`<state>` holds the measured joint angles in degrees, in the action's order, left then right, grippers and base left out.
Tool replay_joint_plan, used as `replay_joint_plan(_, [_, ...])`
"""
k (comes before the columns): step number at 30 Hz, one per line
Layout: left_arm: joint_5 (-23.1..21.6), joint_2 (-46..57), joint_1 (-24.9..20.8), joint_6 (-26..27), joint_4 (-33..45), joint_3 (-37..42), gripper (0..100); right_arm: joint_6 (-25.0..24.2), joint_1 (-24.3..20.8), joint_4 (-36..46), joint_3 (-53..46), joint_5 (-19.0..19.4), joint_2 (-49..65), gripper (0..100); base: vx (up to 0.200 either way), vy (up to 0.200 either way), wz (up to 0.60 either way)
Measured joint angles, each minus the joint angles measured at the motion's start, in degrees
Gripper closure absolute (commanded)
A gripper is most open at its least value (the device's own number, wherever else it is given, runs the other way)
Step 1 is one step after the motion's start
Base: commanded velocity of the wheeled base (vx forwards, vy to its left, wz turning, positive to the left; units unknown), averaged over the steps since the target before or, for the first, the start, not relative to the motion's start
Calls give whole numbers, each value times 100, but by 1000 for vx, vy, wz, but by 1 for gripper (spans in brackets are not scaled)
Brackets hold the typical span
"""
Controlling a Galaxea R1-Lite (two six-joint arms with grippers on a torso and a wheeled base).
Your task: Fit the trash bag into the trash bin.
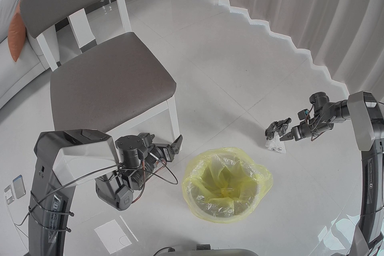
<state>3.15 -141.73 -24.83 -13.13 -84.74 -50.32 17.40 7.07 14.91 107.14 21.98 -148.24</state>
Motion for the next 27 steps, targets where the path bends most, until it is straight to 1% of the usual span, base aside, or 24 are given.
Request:
replay_joint_plan(5, [185,-55,6,-57,112,-30,0,11,158,2,-54,-11,91,0,0,0,0])
replay_joint_plan(11, [207,-37,-33,-44,132,72,0,45,336,-2,22,-6,121,0,0,0,0])
replay_joint_plan(15, [224,-6,-61,-52,74,107,0,61,401,2,305,-1,28,0,0,0,0])
replay_joint_plan(17, [323,-6,-72,-55,-101,112,0,59,450,9,471,-1,-44,0,0,0,0])
replay_joint_plan(20, [656,-26,-112,-39,-402,123,0,52,489,9,622,0,-144,0,0,0,0])
replay_joint_plan(23, [859,-56,-146,-24,-375,134,0,48,506,15,672,7,-206,0,200,0,0])
replay_joint_plan(27, [801,-37,-177,-24,11,217,0,44,560,35,652,-1,-236,0,200,0,0])
